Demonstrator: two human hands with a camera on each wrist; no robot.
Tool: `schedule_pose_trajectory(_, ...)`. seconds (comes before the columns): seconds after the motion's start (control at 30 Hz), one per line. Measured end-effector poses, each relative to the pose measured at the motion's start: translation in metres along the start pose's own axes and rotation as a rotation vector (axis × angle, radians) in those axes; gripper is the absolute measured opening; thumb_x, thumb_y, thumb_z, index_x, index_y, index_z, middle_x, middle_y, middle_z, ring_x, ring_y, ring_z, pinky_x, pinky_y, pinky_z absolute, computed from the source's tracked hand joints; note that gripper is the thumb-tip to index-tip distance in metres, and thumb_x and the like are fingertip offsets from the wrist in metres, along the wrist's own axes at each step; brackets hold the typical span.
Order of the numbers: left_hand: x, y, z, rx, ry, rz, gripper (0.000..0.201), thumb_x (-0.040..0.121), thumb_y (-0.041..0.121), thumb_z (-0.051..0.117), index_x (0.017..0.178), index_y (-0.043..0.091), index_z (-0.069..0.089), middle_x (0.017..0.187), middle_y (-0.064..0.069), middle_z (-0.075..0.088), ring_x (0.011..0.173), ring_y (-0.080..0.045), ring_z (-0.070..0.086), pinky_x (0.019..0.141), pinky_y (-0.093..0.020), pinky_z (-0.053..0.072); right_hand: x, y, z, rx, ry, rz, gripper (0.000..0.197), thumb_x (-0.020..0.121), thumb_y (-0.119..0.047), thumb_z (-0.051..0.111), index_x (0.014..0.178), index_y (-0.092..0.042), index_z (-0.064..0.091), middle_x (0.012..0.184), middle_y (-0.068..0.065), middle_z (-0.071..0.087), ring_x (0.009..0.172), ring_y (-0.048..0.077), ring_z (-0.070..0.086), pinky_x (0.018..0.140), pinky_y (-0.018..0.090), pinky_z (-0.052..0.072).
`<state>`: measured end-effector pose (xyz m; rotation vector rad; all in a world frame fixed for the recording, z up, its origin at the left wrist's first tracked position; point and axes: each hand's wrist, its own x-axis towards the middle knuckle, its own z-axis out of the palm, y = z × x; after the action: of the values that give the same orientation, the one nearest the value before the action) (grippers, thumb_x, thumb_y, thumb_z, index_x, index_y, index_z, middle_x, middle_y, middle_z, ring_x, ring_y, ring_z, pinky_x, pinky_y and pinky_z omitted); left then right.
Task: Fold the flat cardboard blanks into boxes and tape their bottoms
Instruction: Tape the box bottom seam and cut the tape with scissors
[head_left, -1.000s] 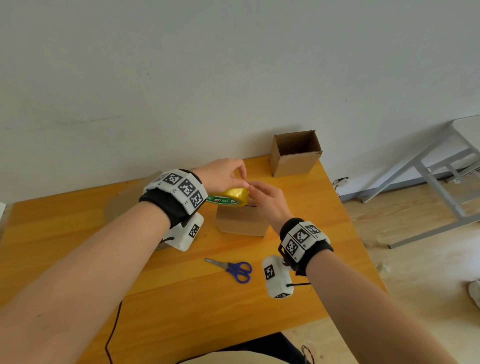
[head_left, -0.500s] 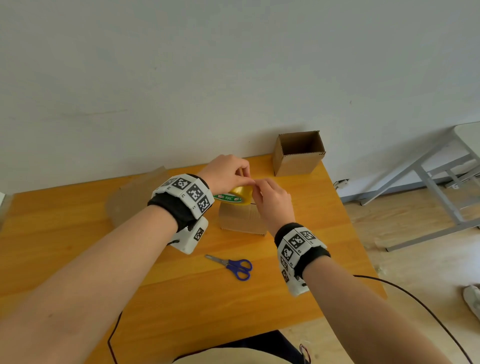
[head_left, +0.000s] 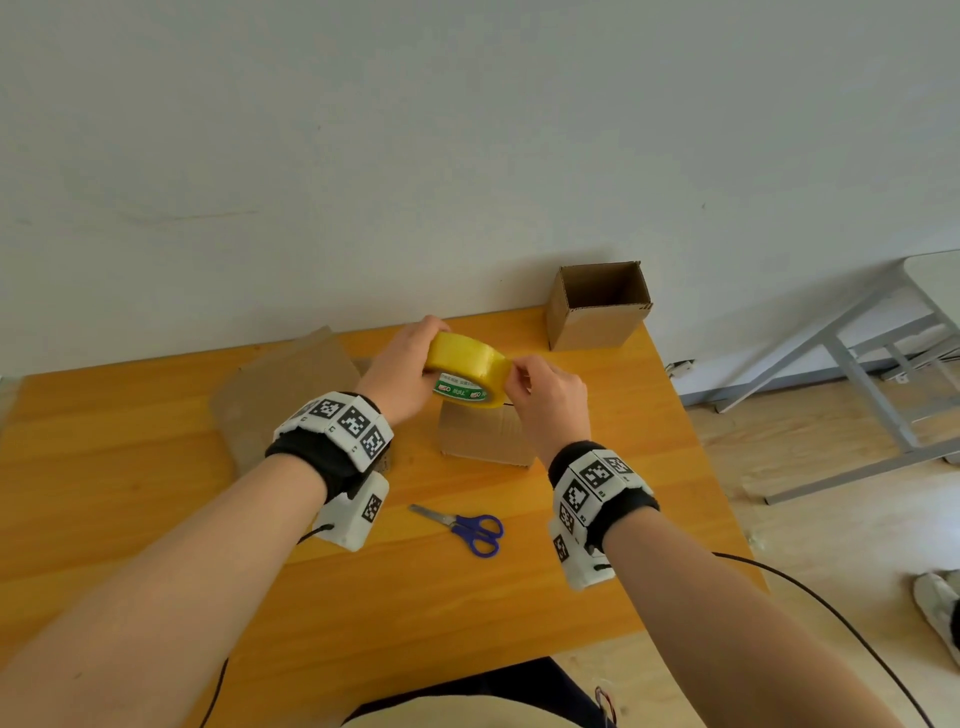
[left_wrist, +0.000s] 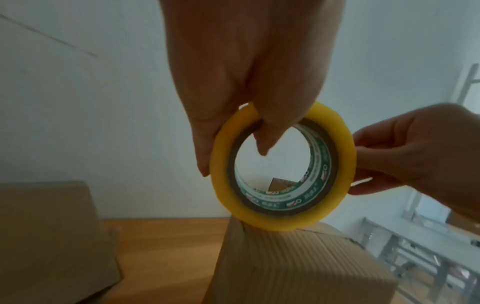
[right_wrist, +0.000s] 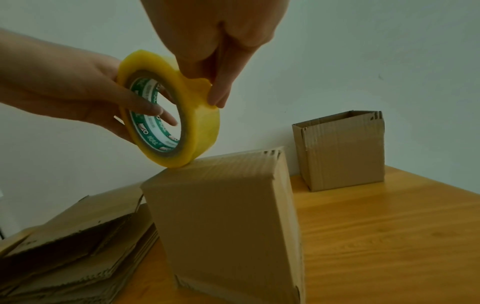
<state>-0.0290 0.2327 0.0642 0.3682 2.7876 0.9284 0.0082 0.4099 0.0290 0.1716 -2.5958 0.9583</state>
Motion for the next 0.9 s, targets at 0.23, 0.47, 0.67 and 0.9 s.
schedule_pose_trajectory(0.23,0.002,0.001,0.004,0.019,0.012,-0.050,0.030,0.091,0.006,0.052,0.119,0.011,0.041,0.112,-0.012,0.052,0.089,-0.024,0.056,0.070,-0.030,0.043,-0.002,-0.004,-0.002,0.026,-0.025,0.083,0.011,0.091,-0.008,0.058,0.088,0.001,0.064,0.076,0.011,0.066,0.066,0.025,0.063,0.058,0.035,0.053)
schedule_pose_trajectory(0.47,0.004,0.002,0.009,0.041,0.069,-0.071,0.043,0.089,0.003,0.053,0.128,0.015,0.038,0.120,-0.013,0.051,0.098,-0.027,0.058,0.072,-0.029,0.045,0.001,0.000,-0.009,0.357,-0.073,0.415,0.004,0.091,-0.014,0.059,0.093,-0.014,0.063,0.091,0.001,0.067,0.085,0.013,0.066,0.076,0.035,0.058)
schedule_pose_trajectory(0.67,-0.001,-0.006,0.014,-0.003,0.105,-0.212,0.062,0.088,0.006,0.059,0.142,0.005,0.030,0.136,-0.016,0.043,0.120,-0.031,0.049,0.096,-0.035,0.043,0.005,-0.002,-0.012,0.535,-0.126,0.559,0.010,0.092,-0.006,0.056,0.099,-0.010,0.062,0.102,0.006,0.066,0.091,0.014,0.066,0.079,0.036,0.059)
schedule_pose_trajectory(0.9,-0.008,-0.013,0.023,-0.285,0.131,-0.216,0.054,0.090,0.010,0.058,0.139,0.018,0.036,0.126,-0.011,0.057,0.108,-0.030,0.059,0.092,-0.037,0.048,0.004,-0.002,-0.014,0.629,-0.121,0.604,0.016,0.091,-0.012,0.060,0.105,-0.005,0.062,0.105,0.009,0.066,0.095,0.017,0.066,0.079,0.028,0.058)
